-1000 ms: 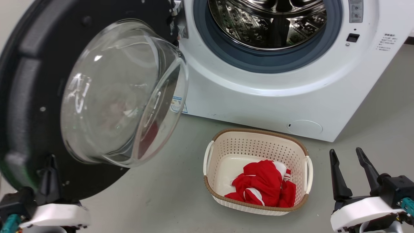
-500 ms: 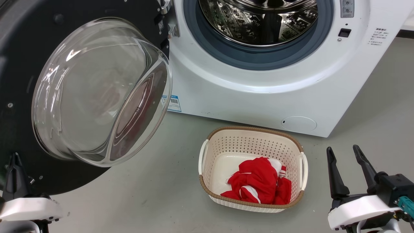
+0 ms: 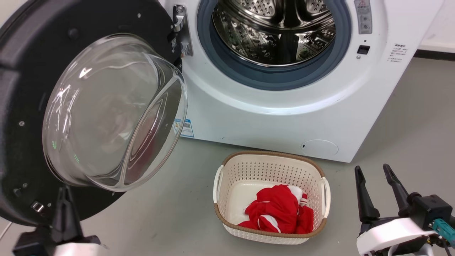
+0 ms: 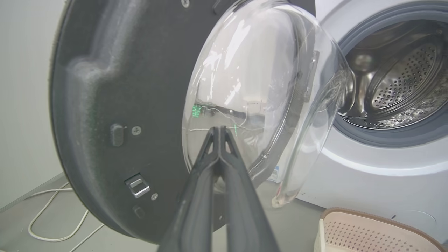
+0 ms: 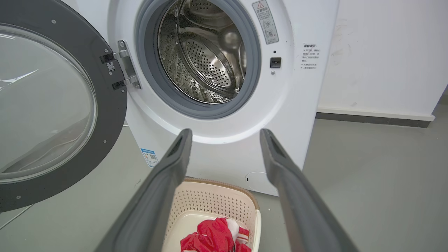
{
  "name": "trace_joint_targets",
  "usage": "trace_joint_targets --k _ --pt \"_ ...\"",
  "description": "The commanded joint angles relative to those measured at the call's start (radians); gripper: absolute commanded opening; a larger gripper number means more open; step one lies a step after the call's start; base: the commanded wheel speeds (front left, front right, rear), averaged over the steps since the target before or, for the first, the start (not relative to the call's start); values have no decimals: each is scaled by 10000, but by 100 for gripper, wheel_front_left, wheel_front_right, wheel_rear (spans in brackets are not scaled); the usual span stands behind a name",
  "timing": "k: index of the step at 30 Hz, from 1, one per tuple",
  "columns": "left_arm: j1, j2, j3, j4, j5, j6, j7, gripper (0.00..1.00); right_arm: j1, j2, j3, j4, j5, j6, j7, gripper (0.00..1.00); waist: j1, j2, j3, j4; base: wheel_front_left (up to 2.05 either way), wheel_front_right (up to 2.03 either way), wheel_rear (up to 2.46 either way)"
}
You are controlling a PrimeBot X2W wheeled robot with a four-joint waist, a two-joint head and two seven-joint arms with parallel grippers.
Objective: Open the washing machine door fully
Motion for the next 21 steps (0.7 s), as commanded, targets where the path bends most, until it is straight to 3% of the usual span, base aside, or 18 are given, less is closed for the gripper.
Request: trace_joint_targets --k 1,2,3,13,21 --pt "123 -74 -64 -74 90 -32 -25 42 25 16 28 12 42 -7 -15 100 0 0 -62 -61 0 0 0" --pt "207 -179 -209 -141 144 -85 -25 89 32 18 31 28 32 -7 -30 100 0 0 -102 -91 0 0 0" --pt "259 -232 -313 -214 201 -129 -25 100 54 16 35 33 1 -7 -40 100 0 0 -134 -124 0 0 0" --pt "99 -601 -1345 -403 805 -474 -25 100 96 16 44 -99 -322 -7 -15 100 0 0 -344 -769 0 0 0" --pt "-421 -683 -1649 106 948 -542 -25 100 167 18 24 -493 -658 -7 75 100 0 0 -408 -1870 0 0 0"
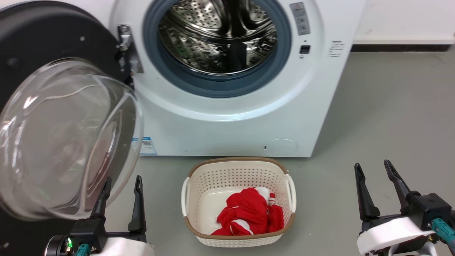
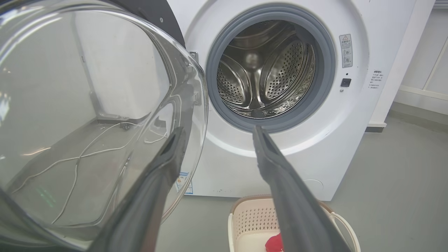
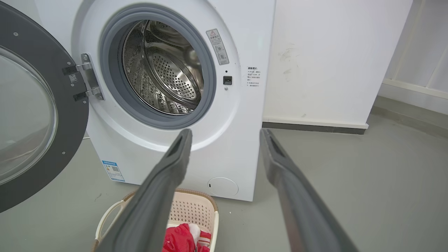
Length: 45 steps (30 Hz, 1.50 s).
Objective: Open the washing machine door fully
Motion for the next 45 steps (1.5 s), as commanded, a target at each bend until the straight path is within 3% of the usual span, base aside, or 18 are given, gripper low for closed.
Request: trace_joint_targets --k 1,26,27,30,45 --pt "-166 -15 20 16 78 -4 -25 100 104 18 -14 -70 -23 -7 21 100 0 0 12 -241 0 0 0" --pt "-328 -62 143 52 264 -87 -25 100 81 18 2 -82 132 -7 -7 100 0 0 153 -650 0 0 0" --pt "-218 -35 135 68 240 -85 0 0 105 0 10 -72 109 0 30 0 0 0 153 -651 0 0 0" --pt "-111 -50 126 334 203 -87 34 0 201 2 43 177 137 0 47 0 0 0 153 -652 0 0 0" --pt "-466 -90 329 697 -2621 -282 762 0 -101 -147 73 567 3203 -1 355 0 0 0 126 -596 0 0 0"
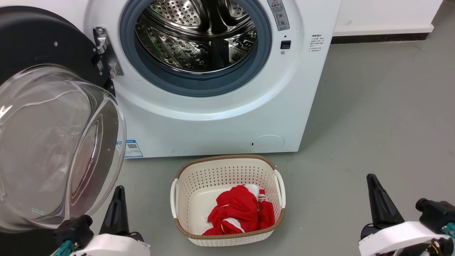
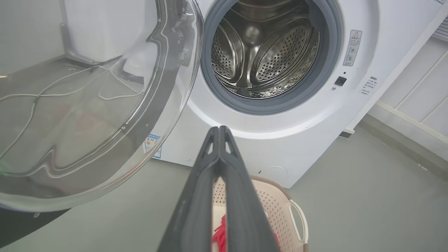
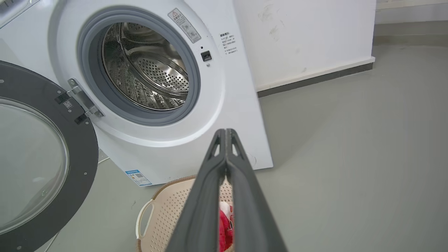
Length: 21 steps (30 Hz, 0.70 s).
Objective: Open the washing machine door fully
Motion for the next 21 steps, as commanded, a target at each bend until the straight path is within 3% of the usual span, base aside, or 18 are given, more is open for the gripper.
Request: trace_joint_targets --k 1,5,21 --pt "-304 30 49 -99 -275 -33 42 0 -290 -79 -6 -102 330 -1 22 0 0 -1 -1 3 0 0 0" --pt "-409 15 100 8 -1337 -108 287 0 -414 -122 -10 56 1456 -1 150 0 0 -1 -12 26 0 0 0" --pt "-703 -21 240 298 -3848 -286 896 0 -685 -197 -63 421 4094 -2 487 0 0 -1 -42 89 0 0 0"
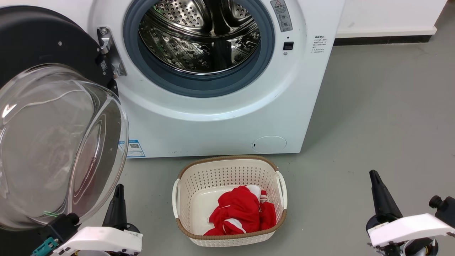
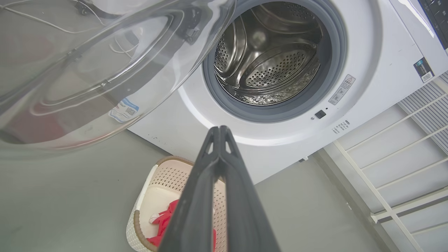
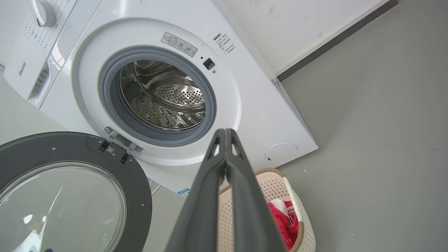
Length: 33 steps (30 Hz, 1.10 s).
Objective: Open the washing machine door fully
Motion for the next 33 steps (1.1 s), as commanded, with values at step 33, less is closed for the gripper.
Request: trace_joint_targets --k 33 --pt "-737 -32 280 398 -4143 -326 1025 0 -686 -122 -214 515 4288 -1 651 0 0 0 -62 129 0 0 0"
